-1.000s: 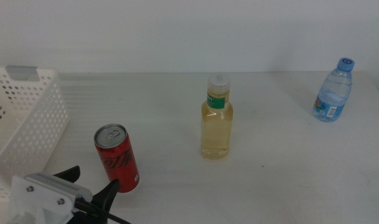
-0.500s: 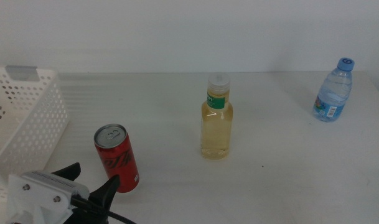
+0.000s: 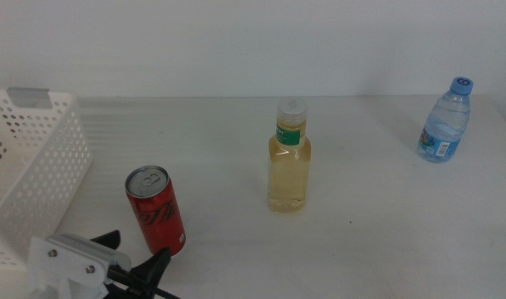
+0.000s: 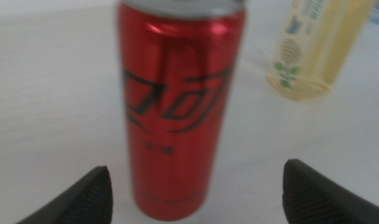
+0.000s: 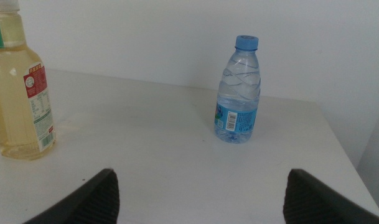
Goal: Use arms to grab the bottles and put them into the dustbin to the left of the table.
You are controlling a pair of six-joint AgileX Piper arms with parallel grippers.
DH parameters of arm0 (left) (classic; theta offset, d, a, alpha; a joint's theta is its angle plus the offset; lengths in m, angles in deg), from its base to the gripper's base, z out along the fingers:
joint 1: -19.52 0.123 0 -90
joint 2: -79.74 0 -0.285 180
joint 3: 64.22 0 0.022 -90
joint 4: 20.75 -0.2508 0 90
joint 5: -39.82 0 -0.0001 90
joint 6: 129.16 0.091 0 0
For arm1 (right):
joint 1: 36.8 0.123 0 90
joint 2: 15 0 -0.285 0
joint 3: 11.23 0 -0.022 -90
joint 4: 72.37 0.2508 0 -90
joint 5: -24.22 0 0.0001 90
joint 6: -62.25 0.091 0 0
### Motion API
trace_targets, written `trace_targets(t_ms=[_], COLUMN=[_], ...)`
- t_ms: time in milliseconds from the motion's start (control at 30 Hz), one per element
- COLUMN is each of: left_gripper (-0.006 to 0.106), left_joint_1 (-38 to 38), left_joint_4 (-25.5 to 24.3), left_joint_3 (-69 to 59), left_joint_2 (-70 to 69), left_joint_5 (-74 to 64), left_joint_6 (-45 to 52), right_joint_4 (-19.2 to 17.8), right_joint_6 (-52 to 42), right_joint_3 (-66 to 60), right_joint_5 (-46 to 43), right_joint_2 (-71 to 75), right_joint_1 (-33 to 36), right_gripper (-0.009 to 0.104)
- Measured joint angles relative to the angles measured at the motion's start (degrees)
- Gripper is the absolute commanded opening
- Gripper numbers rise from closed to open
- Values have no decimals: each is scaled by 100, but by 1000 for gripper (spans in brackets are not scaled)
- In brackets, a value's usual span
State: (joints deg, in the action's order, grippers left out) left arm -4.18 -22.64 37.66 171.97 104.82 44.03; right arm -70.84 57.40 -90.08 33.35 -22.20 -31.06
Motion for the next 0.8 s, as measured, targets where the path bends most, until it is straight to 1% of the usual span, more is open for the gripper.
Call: trace_targets(t_ms=[67,167,500,800], left_gripper=[90,90,90,90], left_joint_1=[0,0,0,0], left_joint_4=[-83,-78,95,108], left_joint_3=[17,39,481,959], left_joint_2=[74,229,891,1241], left_joint_5=[2,8,13,13], left_joint_6=[-80,-111,-100,-89], right_joint_4=[0,0,0,0], right_joint_6=[0,0,0,0], right_joint_3=[0,0,0,0], right_joint_5=[0,0,0,0], right_joint_2=[0,0,0,0], right_joint_1=[0,0,0,0], right_gripper=[70,70,70,70])
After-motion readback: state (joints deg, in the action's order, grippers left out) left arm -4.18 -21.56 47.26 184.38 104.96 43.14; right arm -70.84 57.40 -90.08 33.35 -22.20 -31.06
